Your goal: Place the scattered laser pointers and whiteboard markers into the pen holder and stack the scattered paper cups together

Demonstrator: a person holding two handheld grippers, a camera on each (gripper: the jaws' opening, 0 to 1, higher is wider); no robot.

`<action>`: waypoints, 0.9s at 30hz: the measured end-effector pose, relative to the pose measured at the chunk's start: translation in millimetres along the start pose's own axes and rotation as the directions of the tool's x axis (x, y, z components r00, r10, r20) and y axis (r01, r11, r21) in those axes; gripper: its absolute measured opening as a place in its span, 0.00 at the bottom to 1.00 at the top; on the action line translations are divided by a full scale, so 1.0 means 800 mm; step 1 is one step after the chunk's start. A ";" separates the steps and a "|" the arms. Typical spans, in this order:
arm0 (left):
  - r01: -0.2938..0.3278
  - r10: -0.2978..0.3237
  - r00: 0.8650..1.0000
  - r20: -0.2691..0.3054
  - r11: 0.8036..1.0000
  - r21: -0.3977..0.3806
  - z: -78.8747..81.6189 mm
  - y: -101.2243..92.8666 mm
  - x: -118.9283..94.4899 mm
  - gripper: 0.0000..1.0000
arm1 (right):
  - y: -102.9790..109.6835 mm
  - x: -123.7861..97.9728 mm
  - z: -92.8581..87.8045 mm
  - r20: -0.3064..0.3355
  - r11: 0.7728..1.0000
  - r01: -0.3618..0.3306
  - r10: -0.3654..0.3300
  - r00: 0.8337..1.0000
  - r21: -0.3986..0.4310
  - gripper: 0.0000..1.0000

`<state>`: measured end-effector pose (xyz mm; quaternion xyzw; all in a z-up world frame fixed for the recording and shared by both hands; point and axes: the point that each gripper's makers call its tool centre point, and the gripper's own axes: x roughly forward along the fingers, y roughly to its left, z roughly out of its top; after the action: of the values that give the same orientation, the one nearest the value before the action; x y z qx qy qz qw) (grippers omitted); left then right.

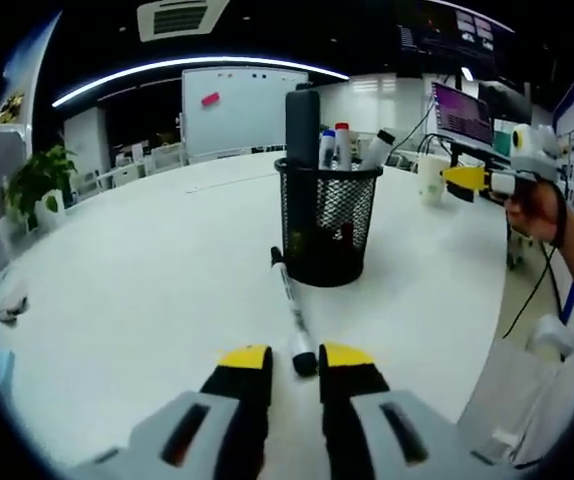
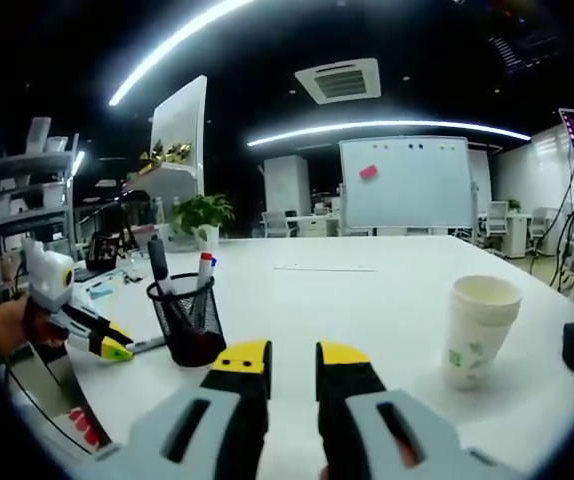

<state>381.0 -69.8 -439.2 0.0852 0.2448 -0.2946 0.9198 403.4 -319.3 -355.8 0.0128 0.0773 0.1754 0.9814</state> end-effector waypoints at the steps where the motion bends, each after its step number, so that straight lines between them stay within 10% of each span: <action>1: -0.002 0.002 1.000 0.000 1.000 0.005 0.000 0.000 0.000 0.19 | 0.000 0.000 0.000 0.000 1.000 0.001 -0.001 1.000 0.001 0.18; 27: -0.008 0.007 1.000 0.029 1.000 0.017 0.002 -0.005 0.003 0.12 | -0.002 -0.003 -0.003 -0.007 1.000 0.008 -0.008 1.000 -0.003 0.18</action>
<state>380.8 -74.4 -439.1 0.0897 0.2287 -0.2944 0.9236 401.6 -321.6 -357.5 0.0103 0.0805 0.1714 0.9818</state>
